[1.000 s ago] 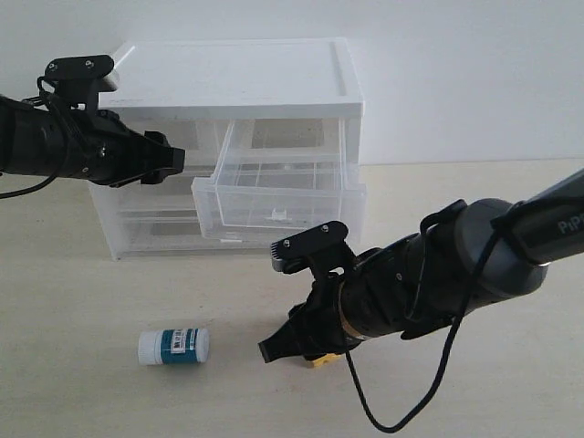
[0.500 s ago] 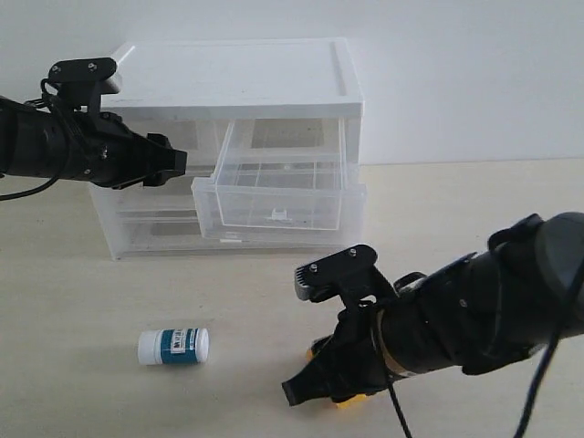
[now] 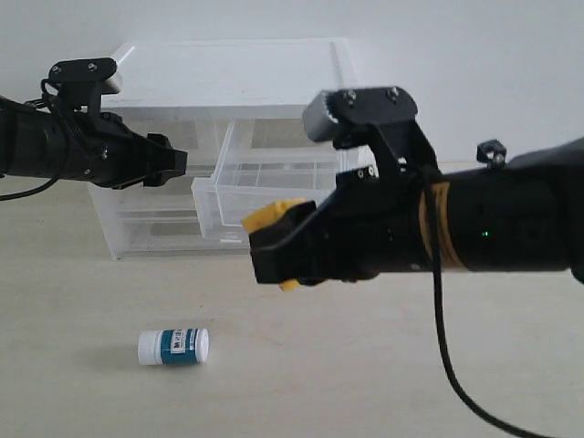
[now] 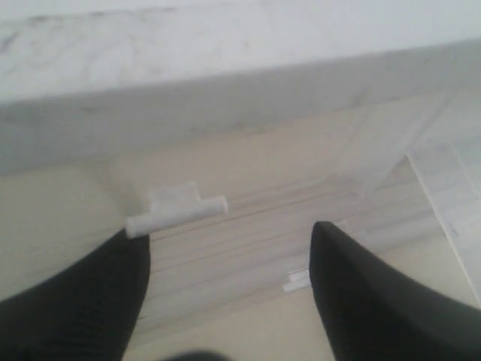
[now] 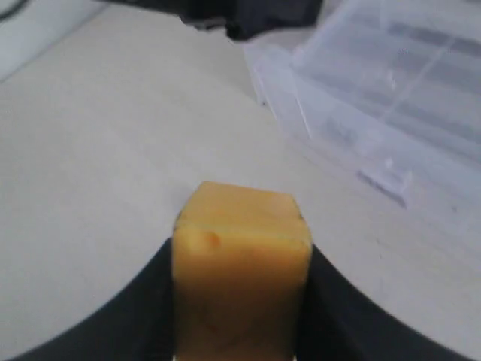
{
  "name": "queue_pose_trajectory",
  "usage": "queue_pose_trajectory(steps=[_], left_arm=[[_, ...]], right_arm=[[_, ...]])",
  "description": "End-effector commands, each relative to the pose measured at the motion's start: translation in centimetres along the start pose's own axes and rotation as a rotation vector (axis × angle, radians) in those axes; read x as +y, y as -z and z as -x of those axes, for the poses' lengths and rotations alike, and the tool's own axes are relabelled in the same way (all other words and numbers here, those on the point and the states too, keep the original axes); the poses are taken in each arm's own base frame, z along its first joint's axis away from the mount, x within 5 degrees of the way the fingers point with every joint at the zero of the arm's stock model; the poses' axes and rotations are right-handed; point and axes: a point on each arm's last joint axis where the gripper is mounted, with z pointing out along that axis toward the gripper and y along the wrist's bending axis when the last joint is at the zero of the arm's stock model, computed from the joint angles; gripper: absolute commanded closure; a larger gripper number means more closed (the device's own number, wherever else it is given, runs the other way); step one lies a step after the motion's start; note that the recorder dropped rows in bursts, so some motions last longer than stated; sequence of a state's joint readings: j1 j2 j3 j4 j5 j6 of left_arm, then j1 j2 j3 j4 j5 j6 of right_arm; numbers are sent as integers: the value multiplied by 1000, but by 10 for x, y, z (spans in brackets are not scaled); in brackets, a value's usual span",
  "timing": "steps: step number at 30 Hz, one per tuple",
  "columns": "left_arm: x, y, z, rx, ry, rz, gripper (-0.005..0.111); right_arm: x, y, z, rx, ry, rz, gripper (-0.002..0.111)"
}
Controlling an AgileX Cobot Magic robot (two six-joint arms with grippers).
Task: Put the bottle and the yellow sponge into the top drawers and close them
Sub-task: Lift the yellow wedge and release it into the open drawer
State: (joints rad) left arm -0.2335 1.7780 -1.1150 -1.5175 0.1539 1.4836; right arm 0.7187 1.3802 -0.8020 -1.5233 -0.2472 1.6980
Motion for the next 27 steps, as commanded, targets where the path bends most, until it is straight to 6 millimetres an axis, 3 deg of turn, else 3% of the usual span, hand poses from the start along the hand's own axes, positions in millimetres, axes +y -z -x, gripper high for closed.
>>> queue_pose_trajectory(steps=[1,5,10,14,20,27], left_arm=[[8,-2,12,-38,-21,77,47],[8,-2,12,-38,-21,77,47],[8,-2,12,-38,-21,77,47],[8,-2,12,-38,-21,77,47],[8,-2,12,-38,-21,77,47],[9,-2,12,-38,-21,78,47]], right_arm=[[6,4,38,-77,62,-11,108],[2,-13,72,-153,25,-50,108],[-13,-47,73,-129,47,-125,108],[-34,-62,73,-115,34,-180,108],[-65,-61,75,-114,-16,-224,108],[-70,-60,76,-120,-13,-248,108]])
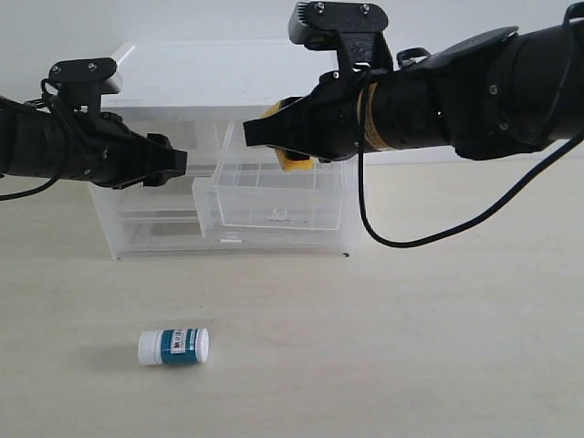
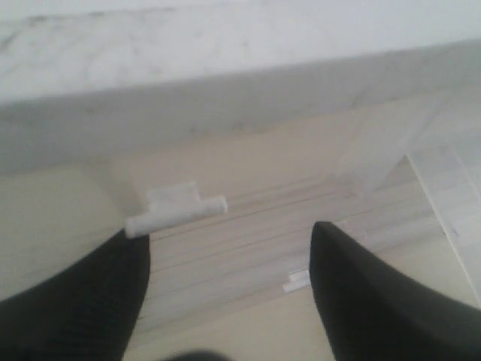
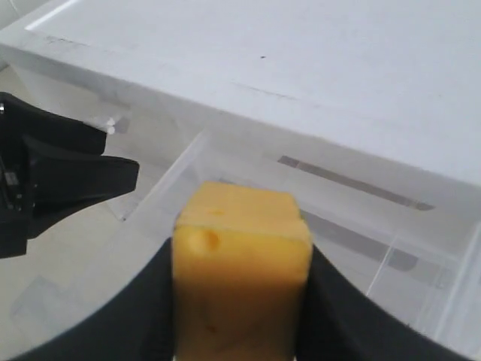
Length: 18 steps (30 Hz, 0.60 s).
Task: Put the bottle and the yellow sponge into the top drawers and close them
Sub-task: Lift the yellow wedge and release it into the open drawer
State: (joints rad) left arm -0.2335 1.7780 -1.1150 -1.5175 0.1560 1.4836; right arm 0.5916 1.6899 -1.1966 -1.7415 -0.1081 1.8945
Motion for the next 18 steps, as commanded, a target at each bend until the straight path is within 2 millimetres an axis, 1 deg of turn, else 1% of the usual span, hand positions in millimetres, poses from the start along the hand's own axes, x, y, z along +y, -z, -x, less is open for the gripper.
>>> queue_pose_trajectory(steps=[1,4,5,6,9,10,11,13,18], left_arm=[[9,-2,12,-38,-21,80,47],[9,-2,12,-38,-21,80,47],[9,-2,12,-38,-21,80,47],[9,-2,12,-38,-21,80,47],[9,-2,12,-38,-21,80,47],[9,-2,12,-38,-21,80,47],[9,-2,12,-38,-21,80,47],[8,-2,12,-38,-21,77,47],[8,-2,12,-38,-21,77,47]], right_arm=[[-1,1,5,-17,7,-7,108],[-1,1,5,-15,7,-2,107],[0,1,5,-13,7,5,103],[1,1,4,-7,7,17,96],[0,-1,3,-4,6,10,67],[0,-1,2,-2,6,10,62],[-1,-2,2,-2,8,5,59],[-1,-2,1,1,14,8,60],[-1,-2,1,0,14,7,60]])
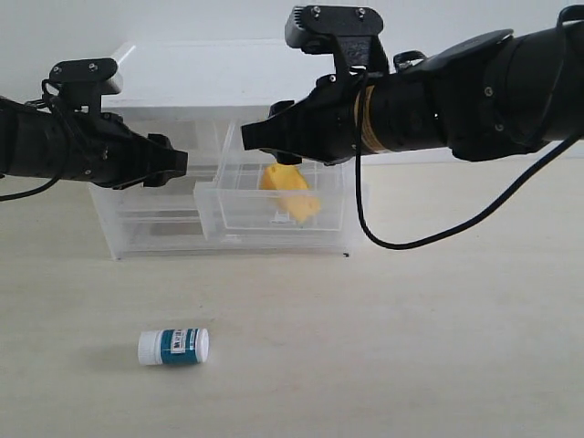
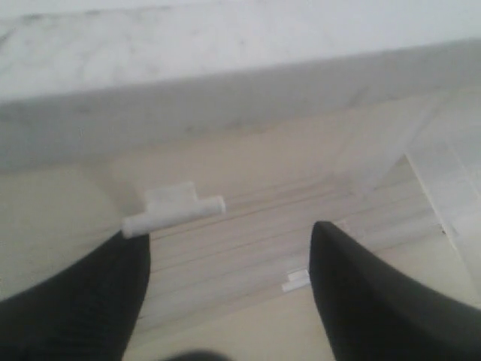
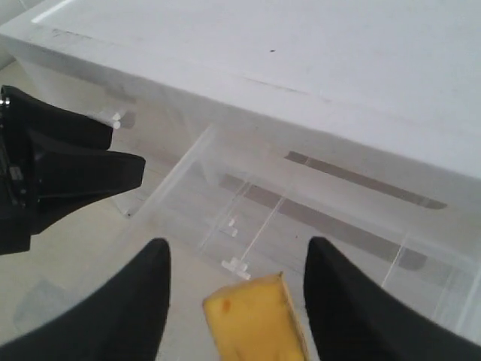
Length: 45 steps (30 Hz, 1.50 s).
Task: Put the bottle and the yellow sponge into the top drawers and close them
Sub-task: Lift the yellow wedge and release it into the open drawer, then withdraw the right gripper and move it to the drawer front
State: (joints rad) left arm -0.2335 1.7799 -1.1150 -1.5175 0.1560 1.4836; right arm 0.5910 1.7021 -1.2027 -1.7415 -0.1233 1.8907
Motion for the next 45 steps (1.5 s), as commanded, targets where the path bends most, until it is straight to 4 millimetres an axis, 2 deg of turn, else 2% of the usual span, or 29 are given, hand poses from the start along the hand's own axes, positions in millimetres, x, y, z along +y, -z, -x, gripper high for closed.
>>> queue_pose_trajectory(steps=[1,9,11,15,27,32,45], left_arm=[[8,-2,13,-40,-21,77,47],[8,-2,13,-40,-21,77,47],[8,-2,13,-40,-21,77,47],[9,-1,13,-40,-21,80,47],[9,-1,13,-40,-29,80,47],[9,-1,13,-40,-29,80,47],[9,-1,13,-40,-29,84,47]], right_arm=[[0,2,3,-8,4,7,60],[19,35,27,-63,-56,141,60],[26,43,26,-48,-66,205,60],[30,51,13,0,-75,255,60],[28,83,-36,102,-114,250,60],[19,81,-57,141,-129,166,60],[7,58,-71,190,-134,79,60]])
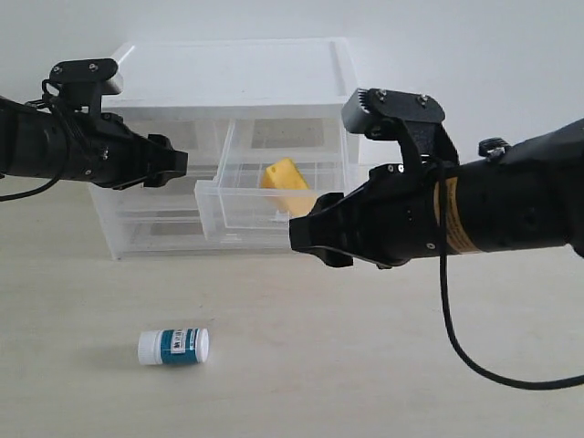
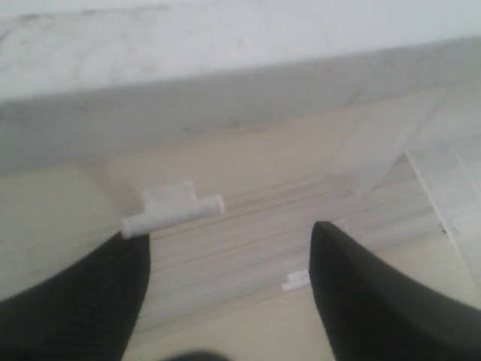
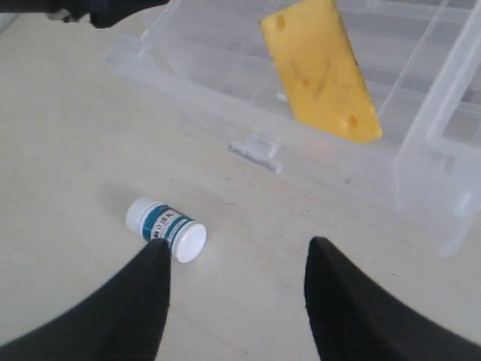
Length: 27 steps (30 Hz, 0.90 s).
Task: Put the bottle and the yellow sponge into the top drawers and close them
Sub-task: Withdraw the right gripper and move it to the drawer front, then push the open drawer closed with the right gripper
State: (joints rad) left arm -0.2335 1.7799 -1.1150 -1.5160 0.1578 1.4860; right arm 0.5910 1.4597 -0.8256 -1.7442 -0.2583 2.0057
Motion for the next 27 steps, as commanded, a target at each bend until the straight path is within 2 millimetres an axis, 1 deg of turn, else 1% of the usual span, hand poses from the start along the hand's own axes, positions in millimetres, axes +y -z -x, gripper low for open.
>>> queue_pose_trajectory(steps=[1,7,11,17,20,27], left_arm=[[9,-1,13,-40,-25,86,47],[9,-1,13,-40,-25,86,47],[9,-1,13,-40,-25,86,47],[9,-1,13,-40,-25,86,47],[9,-1,13,-40,-25,86,47],[9,-1,13,-40,-25,86,47]], right_arm=[[-4,-11,1,12,3,-20,60],[-5,-21,13,-5,23,-22,60],[-9,-21,20,-46,29,-78,60],[-7,-22,31,-72,35,-75,60],[-7,-29,35,-74,35,-72,60],[-14,-55,42,-64,45,-96,60]])
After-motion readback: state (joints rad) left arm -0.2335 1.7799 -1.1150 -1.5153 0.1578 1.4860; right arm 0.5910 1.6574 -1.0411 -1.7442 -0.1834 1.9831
